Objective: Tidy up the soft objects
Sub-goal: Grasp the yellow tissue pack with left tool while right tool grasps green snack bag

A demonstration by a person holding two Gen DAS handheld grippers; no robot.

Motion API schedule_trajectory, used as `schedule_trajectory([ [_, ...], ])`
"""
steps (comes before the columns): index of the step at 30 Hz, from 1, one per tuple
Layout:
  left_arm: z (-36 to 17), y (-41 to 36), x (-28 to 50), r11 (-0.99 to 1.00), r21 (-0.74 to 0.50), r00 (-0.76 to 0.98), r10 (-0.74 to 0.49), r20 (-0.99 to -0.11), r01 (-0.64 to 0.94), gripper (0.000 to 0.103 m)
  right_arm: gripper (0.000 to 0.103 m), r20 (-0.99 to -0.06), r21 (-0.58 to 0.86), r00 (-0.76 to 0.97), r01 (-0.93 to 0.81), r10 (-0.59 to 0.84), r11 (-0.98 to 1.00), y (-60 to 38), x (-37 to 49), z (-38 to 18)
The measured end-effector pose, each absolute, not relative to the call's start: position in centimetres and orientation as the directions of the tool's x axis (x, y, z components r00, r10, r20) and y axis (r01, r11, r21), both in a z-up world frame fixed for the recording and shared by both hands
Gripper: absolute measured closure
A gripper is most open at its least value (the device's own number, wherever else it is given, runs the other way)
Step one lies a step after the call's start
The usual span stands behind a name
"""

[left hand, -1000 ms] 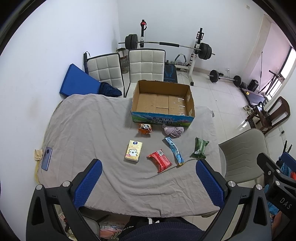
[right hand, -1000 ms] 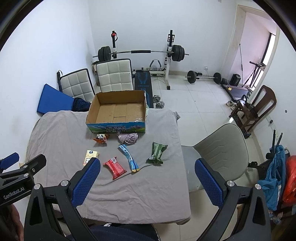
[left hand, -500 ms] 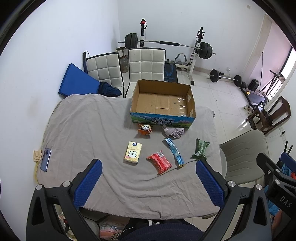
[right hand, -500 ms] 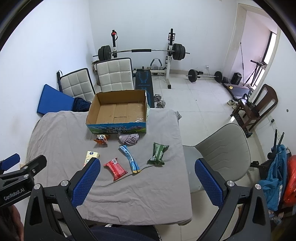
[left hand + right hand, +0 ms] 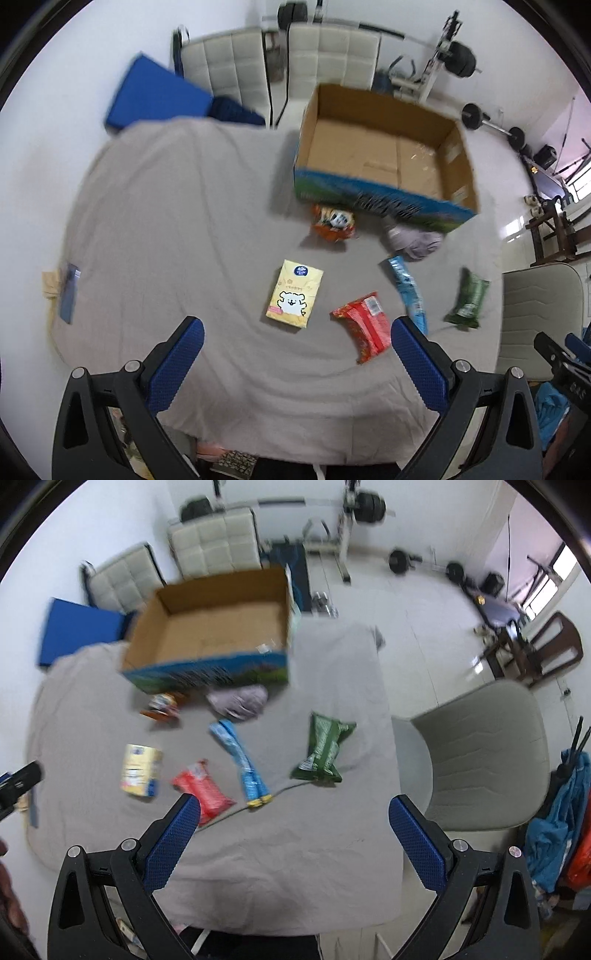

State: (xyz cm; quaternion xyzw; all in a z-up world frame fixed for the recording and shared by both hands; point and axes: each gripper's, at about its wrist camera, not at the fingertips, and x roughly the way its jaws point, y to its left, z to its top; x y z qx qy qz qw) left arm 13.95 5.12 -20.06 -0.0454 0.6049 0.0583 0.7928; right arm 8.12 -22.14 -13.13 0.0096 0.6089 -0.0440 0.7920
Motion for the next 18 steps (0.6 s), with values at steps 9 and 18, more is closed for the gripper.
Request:
schedule_trajectory([
  [9,-35.5,6.0,20.4,0.992,0.054,0.040,0.059,-0.997,-0.114,0.000,0.000,-0.993,-0.058,0.085,0.207,-0.077,0.977,-27.7,16.3,-28.2],
  [18,-43.4,6.1,22.1,0.994,-0.020,-0.075,-0.028,-0.997,-0.110,0.003,0.003,-0.996,-0.061,-0.071,0.246,-0.045,0.967,-29.8,20.4,-38.0],
])
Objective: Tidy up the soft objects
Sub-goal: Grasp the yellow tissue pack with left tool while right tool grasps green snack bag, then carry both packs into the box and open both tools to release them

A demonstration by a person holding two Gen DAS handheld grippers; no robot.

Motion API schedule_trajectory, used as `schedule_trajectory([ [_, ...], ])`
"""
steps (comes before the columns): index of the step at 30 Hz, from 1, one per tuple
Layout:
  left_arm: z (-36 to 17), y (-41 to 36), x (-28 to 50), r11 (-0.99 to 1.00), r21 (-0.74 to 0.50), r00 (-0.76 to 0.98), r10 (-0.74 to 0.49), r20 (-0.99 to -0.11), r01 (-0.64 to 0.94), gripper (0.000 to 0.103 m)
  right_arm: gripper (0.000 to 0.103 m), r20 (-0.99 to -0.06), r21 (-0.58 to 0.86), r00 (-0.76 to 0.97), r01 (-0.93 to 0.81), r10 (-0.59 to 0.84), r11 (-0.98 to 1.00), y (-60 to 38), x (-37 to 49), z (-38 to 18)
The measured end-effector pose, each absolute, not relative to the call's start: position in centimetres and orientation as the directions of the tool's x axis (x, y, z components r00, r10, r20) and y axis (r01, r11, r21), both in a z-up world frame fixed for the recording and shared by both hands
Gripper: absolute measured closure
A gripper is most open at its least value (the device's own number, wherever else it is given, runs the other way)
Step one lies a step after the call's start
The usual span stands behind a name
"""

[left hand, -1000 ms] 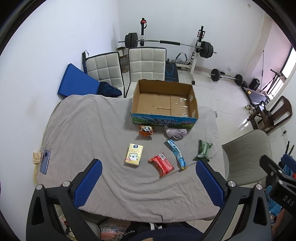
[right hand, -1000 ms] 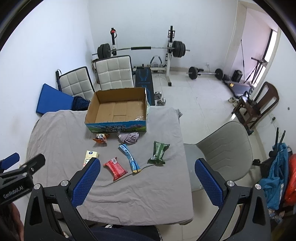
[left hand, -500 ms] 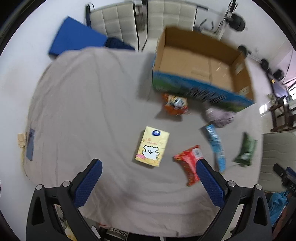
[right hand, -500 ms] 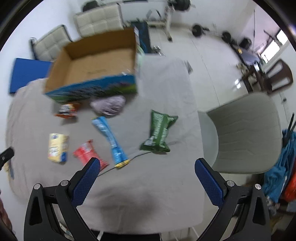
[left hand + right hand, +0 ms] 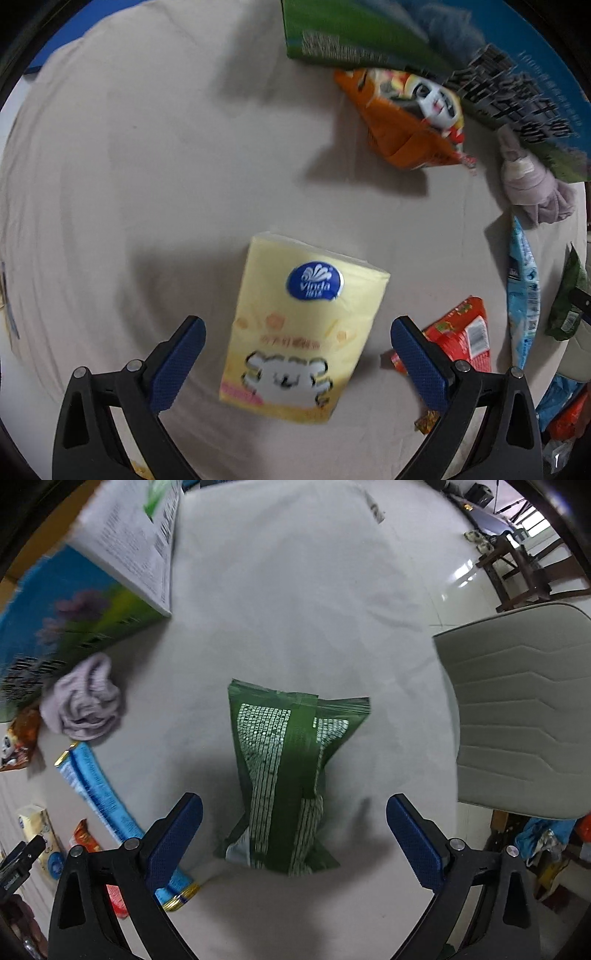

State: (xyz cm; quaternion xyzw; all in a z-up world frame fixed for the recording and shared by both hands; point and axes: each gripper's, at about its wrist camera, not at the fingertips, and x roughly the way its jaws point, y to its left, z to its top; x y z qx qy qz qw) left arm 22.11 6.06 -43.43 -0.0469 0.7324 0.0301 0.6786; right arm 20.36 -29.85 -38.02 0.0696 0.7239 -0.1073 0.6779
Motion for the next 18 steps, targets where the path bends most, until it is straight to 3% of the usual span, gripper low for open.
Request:
schedule_trajectory([
  [1,-43.8,6.1,22.2,0.993,-0.029,-0.078,-0.037,-0.996,-0.111,0.007,0.005,-0.996,-0.062,-0.080,0.243,-0.044,0.968,-29.9,20.5,-38.6],
  [3,-44.3,6.2,22.3,0.993,-0.031,-0.087,-0.041,-0.995,-0.110,0.030,0.013,-0.994,-0.065,-0.100,0.239,-0.042,0.969,-30.0,20.7,-39.6],
  [4,-44.6,6.3,22.4,0.993,-0.023,-0.095,-0.034,-0.995,-0.112,0.035,0.017,-0.993,-0.055,-0.112,0.240,-0.029,0.969,-30.1,20.8,-40.1],
  [6,-44.6,6.5,22.4,0.992,-0.034,-0.087,-0.045,-0.995,-0.119,0.036,0.033,-0.990,-0.056,-0.136,0.240,-0.023,0.969,-30.4,20.9,-41.0],
  [11,-44.3,6.5,21.8,0.991,-0.020,-0.077,-0.031,-0.997,-0.131,0.037,0.059,-0.984,-0.050,-0.175,0.238,-0.008,0.970,-30.4,21.0,-43.0],
  [18,-39.6,5.0,20.0,0.992,-0.010,-0.009,-0.011,-1.000,-0.122,0.038,0.067,-0.988,-0.032,-0.157,0.175,-0.004,0.984,-28.7,19.1,-41.5],
])
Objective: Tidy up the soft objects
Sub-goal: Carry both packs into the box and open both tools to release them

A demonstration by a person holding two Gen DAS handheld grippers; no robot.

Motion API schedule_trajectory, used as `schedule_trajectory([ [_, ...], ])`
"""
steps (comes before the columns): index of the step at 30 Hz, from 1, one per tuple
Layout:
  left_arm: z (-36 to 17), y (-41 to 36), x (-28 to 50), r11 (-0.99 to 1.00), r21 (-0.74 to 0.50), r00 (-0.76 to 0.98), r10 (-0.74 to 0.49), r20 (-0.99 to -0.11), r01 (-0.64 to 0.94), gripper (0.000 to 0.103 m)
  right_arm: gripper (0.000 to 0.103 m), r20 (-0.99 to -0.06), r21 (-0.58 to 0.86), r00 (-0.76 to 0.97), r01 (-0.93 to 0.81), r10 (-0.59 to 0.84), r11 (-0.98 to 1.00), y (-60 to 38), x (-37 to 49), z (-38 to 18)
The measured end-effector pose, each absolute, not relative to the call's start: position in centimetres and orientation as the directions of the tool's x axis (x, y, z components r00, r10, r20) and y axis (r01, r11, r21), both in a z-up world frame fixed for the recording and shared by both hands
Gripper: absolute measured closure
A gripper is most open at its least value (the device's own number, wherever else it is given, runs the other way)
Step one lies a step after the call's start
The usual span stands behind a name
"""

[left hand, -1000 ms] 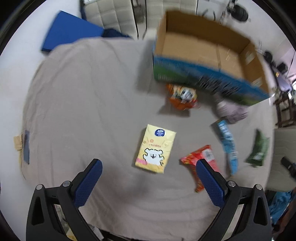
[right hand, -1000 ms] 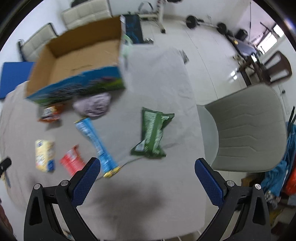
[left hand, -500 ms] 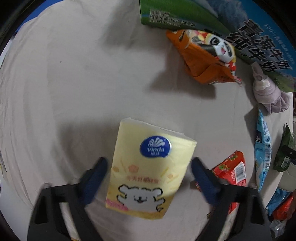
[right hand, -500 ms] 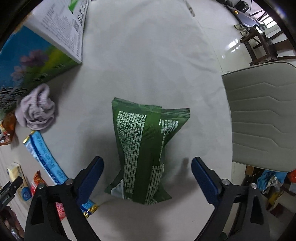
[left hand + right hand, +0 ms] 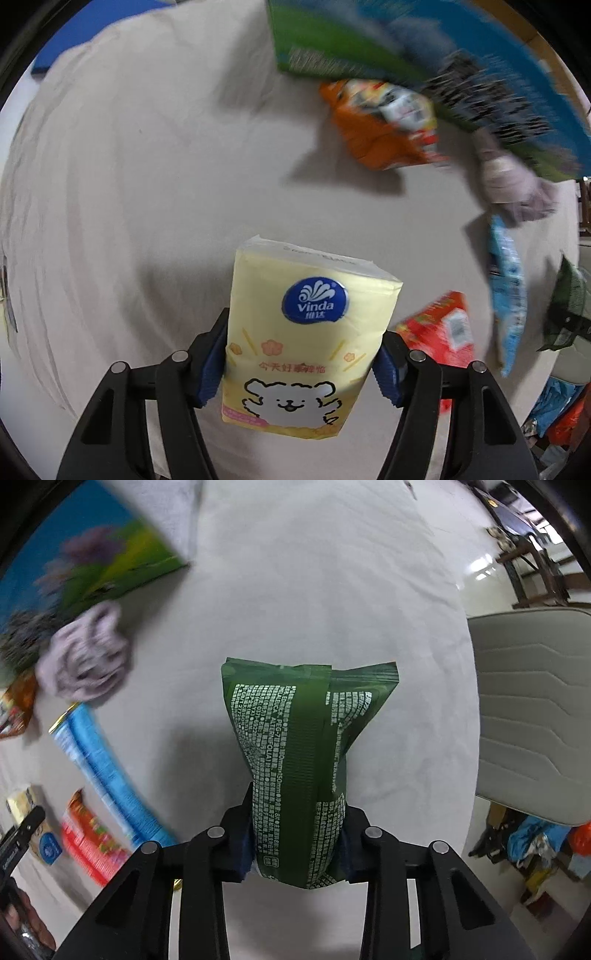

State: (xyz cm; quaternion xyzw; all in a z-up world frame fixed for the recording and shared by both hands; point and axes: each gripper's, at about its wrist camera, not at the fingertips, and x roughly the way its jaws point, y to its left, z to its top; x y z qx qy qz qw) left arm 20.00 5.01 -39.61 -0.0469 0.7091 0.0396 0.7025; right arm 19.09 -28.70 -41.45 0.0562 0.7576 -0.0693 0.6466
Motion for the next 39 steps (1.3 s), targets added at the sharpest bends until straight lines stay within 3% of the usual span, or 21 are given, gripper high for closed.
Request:
schedule_trajectory([
  [13,-24.5,-4.5,17.2,0.996,-0.091,0.242,-0.083,-0.967,-0.019,0.039,0.068,-0.991,0.133,0.011,-0.020,0.134,0.991,-23.1,15.5,-27.5],
  [23,-18.4,-5.5,22.6,0.981,-0.195,0.317,-0.190,-0.929,0.018,0.039,0.068,-0.962,0.201,0.168,-0.099,0.216,0.974,-22.4,19.0,-16.5],
  [32,-19.2,-3.6,34.4,0.968,-0.250,0.268,-0.247,-0.931,0.022,0.039,0.068,-0.958,0.208,0.185,-0.076,0.219,0.975,-21.0,29.3,-16.9],
  [39,-25.5,-1.5,43.9,0.942,-0.333,0.169,-0.321,-0.932,-0.046,0.039,0.068,-0.971,0.202,0.124,-0.020,0.203,0.979,-19.5,39.0,-23.7],
])
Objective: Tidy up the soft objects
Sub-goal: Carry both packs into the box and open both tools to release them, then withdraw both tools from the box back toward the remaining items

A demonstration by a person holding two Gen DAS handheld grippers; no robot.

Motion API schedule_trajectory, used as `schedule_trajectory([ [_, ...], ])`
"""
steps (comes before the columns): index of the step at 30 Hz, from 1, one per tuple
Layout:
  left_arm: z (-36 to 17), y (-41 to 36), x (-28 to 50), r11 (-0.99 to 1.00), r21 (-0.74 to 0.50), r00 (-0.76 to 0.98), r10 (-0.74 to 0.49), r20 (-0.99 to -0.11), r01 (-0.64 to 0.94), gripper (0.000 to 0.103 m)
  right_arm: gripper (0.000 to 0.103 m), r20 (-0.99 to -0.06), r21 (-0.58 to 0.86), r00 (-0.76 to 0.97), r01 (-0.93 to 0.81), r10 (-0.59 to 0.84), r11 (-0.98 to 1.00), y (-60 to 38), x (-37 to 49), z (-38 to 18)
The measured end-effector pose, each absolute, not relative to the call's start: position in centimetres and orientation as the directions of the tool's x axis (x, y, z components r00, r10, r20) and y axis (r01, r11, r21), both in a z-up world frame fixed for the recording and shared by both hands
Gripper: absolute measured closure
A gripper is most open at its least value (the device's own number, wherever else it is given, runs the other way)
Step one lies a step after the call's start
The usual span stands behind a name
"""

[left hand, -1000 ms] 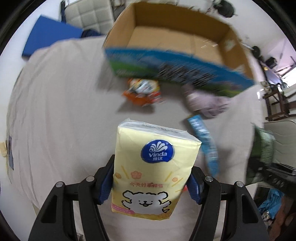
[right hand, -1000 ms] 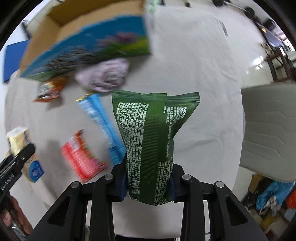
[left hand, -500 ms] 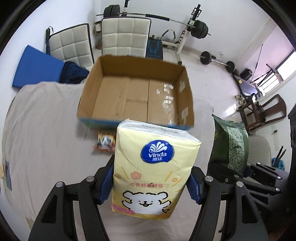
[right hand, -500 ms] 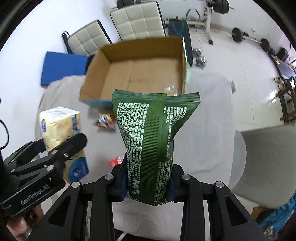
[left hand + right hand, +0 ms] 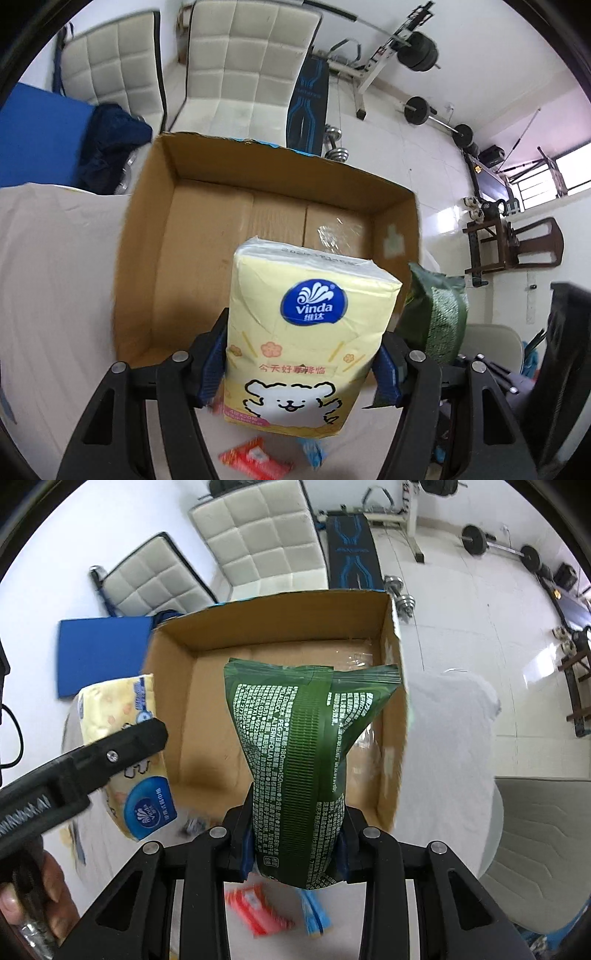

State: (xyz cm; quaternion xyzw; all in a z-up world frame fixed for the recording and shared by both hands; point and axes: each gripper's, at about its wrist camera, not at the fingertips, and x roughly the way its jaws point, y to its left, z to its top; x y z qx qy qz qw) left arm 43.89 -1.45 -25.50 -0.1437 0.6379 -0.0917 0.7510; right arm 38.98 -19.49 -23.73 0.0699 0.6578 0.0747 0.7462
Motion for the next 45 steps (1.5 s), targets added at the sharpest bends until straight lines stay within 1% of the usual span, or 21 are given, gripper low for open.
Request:
schedule_trajectory([
  [6,-32.5,-1.4,49.8,0.929,-0.362,0.057,-0.359,-0.932,-0.074,0.039,0.068,-0.985,0.152,0.081,0.010,0.151,0.988,-18.5,45.4,-30.8],
  [10,-35.7,-1.6,51.7,0.915,-0.393,0.006,-0.394,-0.919,-0.089,0.039,0.068,-0.988,0.142,0.059,0.027,0.141,0.989,-18.4,47.6,-34.0],
  [16,-37.3,-2.8,52.5,0.919,-0.391,-0.033,-0.393,-0.919,-0.055,0.038,0.068,-0.994,0.104,0.041,0.012,0.104,0.994,-17.8,49.6,-36.9],
  [20,-37.3,-3.4,53.0,0.922,-0.384,-0.057,-0.386,-0.921,-0.044,0.038,0.066,-0.996,0.070,0.046,0.002,0.070,0.998,-17.0,50.3,-37.7],
  [22,-36.9,-3.1,53.2,0.924,-0.378,-0.055,-0.382,-0.923,-0.062,0.038,0.065,-0.997,0.078,0.027,0.004,0.078,0.997,-16.8,50.7,-38.3],
  [23,-36.8,-3.1,53.3,0.925,-0.373,-0.052,-0.377,-0.925,-0.067,0.038,0.060,-0.996,0.088,0.020,0.009,0.088,0.996,-16.6,50.9,-38.4],
  [24,-36.5,-2.9,53.3,0.928,-0.366,-0.049,-0.369,-0.928,-0.069,0.038,0.048,-0.996,0.081,0.025,0.011,0.081,0.997,-16.6,50.9,-38.4],
  [26,-35.7,-2.7,53.3,0.934,-0.353,-0.041,-0.356,-0.934,-0.057,0.038,0.036,-0.997,0.065,0.036,0.011,0.064,0.998,-16.4,50.9,-38.1],
  [30,-33.5,-1.9,52.4,0.940,-0.338,-0.005,-0.338,-0.941,-0.040,0.038,0.036,-0.998,0.048,0.035,0.000,0.048,0.999,-15.2,49.9,-36.8],
  [32,-32.3,-1.6,51.6,0.949,-0.314,0.018,-0.314,-0.949,-0.016,0.031,0.035,-0.999,0.039,0.038,-0.003,0.039,0.999,-14.8,49.4,-36.2],
  [33,-31.9,-1.4,51.1,0.953,-0.304,0.029,-0.303,-0.952,-0.009,0.023,0.033,-0.999,0.028,0.038,-0.007,0.029,1.000,-14.6,49.0,-35.9],
  [34,-31.4,-1.3,50.5,0.956,-0.294,0.040,-0.294,-0.955,-0.003,0.013,0.030,-0.999,0.023,0.041,-0.010,0.024,1.000,-14.7,48.6,-35.4],
  [36,-30.4,-1.0,49.2,0.966,-0.256,0.068,-0.257,-0.964,0.022,0.008,0.013,-0.998,0.003,0.055,-0.012,0.004,1.000,-14.3,47.5,-34.7],
  [37,-30.0,-0.7,48.5,0.970,-0.243,0.082,-0.244,-0.966,0.030,0.005,0.011,-0.998,0.001,0.060,-0.011,0.002,1.000,-14.3,47.1,-34.4],
  [39,-28.8,-0.2,46.7,0.979,-0.195,0.126,-0.201,-0.971,0.059,0.000,0.000,-0.997,-0.016,0.076,-0.006,-0.015,1.000,-14.2,45.8,-33.5],
  [42,-27.4,0.5,43.9,0.987,-0.138,0.201,-0.151,-0.968,0.079,0.000,0.000,-0.993,-0.017,0.116,0.015,-0.018,1.000,-14.1,43.7,-32.2],
  [45,-26.3,1.3,41.4,0.989,-0.120,0.246,-0.139,-0.959,0.090,0.000,0.000,-0.986,-0.028,0.163,0.032,-0.033,0.999,-14.0,41.6,-30.9],
])
